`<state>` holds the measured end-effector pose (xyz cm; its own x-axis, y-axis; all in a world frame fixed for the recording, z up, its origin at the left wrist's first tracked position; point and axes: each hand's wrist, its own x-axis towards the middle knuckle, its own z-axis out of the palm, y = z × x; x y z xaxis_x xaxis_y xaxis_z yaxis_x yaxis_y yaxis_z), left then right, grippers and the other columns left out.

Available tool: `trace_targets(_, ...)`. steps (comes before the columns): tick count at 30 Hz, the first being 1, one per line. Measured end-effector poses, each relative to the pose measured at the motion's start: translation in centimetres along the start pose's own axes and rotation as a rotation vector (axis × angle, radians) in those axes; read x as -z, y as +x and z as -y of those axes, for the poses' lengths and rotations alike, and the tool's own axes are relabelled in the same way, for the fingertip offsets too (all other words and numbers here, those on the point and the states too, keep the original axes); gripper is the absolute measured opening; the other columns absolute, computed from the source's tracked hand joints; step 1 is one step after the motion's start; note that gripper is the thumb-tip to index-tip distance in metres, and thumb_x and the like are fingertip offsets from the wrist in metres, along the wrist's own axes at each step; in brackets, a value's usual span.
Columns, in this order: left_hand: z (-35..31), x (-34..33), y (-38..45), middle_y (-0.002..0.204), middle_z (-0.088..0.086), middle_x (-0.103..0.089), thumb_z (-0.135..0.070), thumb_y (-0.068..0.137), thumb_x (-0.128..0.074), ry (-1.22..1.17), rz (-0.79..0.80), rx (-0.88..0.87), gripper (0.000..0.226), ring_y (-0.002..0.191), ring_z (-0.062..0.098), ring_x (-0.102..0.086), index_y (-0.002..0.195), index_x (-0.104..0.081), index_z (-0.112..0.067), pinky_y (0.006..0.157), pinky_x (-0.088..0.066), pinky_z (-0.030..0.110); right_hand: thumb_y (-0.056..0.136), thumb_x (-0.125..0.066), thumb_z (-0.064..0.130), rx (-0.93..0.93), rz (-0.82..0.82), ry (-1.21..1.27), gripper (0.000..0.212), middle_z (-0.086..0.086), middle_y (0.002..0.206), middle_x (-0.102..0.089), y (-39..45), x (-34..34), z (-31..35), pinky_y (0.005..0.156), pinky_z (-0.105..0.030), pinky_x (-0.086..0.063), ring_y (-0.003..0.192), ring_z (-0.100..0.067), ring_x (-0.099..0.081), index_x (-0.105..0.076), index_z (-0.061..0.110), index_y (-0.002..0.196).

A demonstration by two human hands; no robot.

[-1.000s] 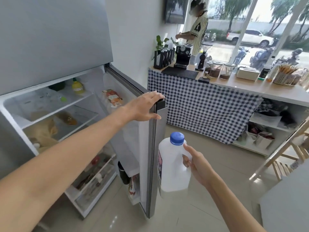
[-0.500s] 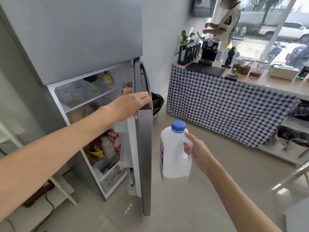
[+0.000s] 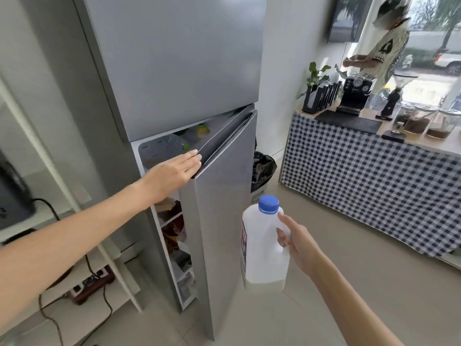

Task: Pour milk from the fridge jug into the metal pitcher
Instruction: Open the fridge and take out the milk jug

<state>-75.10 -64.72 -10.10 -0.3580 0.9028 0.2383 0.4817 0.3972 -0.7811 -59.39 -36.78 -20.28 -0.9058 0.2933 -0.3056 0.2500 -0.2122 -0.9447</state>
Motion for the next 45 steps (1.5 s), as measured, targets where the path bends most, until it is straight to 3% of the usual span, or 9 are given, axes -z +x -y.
trace_targets(6,3.4,-4.3,-2.4,0.134,0.017,-0.055,0.018,0.068,-0.029,0.126,0.039,-0.017,0.066,0.125,0.029,-0.052,0.128,-0.052,0.002,0.109,-0.032,0.035,0.093,-0.056,0.039,-0.005,0.030,-0.014,0.030,0.005,0.059,-0.041,1.5,-2.2,0.0,0.064,-0.028,-0.025,0.052,-0.010,-0.033,-0.070,0.015,0.081)
trace_targets(9,3.8,-6.2,-3.4,0.151,0.016,-0.031,0.007,0.080,-0.046,0.162,0.129,0.051,0.069,0.141,0.029,-0.028,0.145,-0.021,0.001,0.117,-0.002,0.040,0.092,-0.057,0.040,-0.005,0.043,-0.034,0.031,0.005,0.059,-0.041,2.2,-3.1,0.1,0.065,-0.029,-0.025,0.054,-0.012,-0.031,-0.071,0.017,0.078)
trace_targets(12,3.5,-6.9,-3.8,0.157,0.016,-0.012,-0.035,0.085,-0.062,0.098,0.342,0.124,0.094,0.146,0.028,-0.009,0.150,0.000,-0.008,0.114,0.010,0.044,0.093,-0.056,0.039,0.001,0.053,-0.038,0.031,0.005,0.059,-0.042,2.7,-3.9,0.4,0.064,-0.028,-0.025,0.053,-0.011,-0.032,-0.068,0.017,0.077)
trace_targets(16,4.4,-7.8,-4.1,0.151,0.020,-0.029,-0.058,0.078,-0.061,0.027,0.325,0.201,0.096,0.142,0.031,-0.025,0.149,-0.018,-0.010,0.113,0.016,0.043,0.093,-0.056,0.040,0.004,0.061,-0.050,0.030,0.005,0.061,-0.041,3.5,-4.8,0.4,0.066,-0.028,-0.025,0.053,-0.010,-0.033,-0.069,0.014,0.085)
trace_targets(27,6.6,-11.1,-5.0,0.143,0.026,-0.039,-0.036,0.068,-0.080,-0.208,0.320,0.238,0.094,0.132,0.037,-0.042,0.143,-0.034,-0.003,0.115,0.011,0.031,0.091,-0.058,0.041,-0.021,0.063,-0.039,0.031,0.002,0.062,-0.038,4.9,-6.8,0.2,0.063,-0.029,-0.023,0.052,-0.010,-0.034,-0.069,0.013,0.083)
trace_targets(33,6.0,-11.7,-5.0,0.146,0.026,-0.035,-0.038,0.077,-0.073,-0.300,0.217,0.327,0.085,0.134,0.037,-0.038,0.143,-0.034,-0.001,0.116,0.008,0.031,0.092,-0.057,0.040,-0.011,0.068,-0.039,0.030,0.004,0.059,-0.041,4.9,-7.8,0.6,0.062,-0.028,-0.023,0.053,-0.011,-0.030,-0.068,0.012,0.084)
trace_targets(36,4.4,-11.2,-4.7,0.152,0.022,-0.024,-0.040,0.087,-0.061,-0.478,0.141,0.419,0.077,0.142,0.032,-0.025,0.145,-0.028,-0.001,0.117,-0.009,0.037,0.092,-0.056,0.040,0.006,0.073,-0.047,0.030,0.004,0.059,-0.040,4.6,-8.1,1.3,0.063,-0.028,-0.023,0.053,-0.012,-0.029,-0.063,0.011,0.085)
trace_targets(40,0.8,-9.6,-4.0,0.158,0.004,-0.010,-0.047,0.093,-0.045,-0.884,0.203,0.487,0.070,0.146,0.016,-0.006,0.149,-0.020,-0.012,0.118,-0.004,0.032,0.094,-0.054,0.038,0.043,0.096,-0.022,0.029,0.004,0.058,-0.037,3.8,-8.6,3.0,0.062,-0.028,-0.023,0.055,-0.012,-0.027,-0.063,0.011,0.085)
trace_targets(45,-4.6,-9.0,-2.6,0.152,-0.002,-0.031,-0.051,0.093,-0.043,-1.482,0.447,0.675,0.059,0.139,0.014,-0.030,0.143,-0.037,-0.019,0.111,-0.025,0.030,0.095,-0.053,0.037,0.103,0.114,0.037,0.029,0.004,0.058,-0.037,2.8,-8.8,4.9,0.063,-0.029,-0.022,0.057,-0.013,-0.026,-0.068,0.012,0.093)
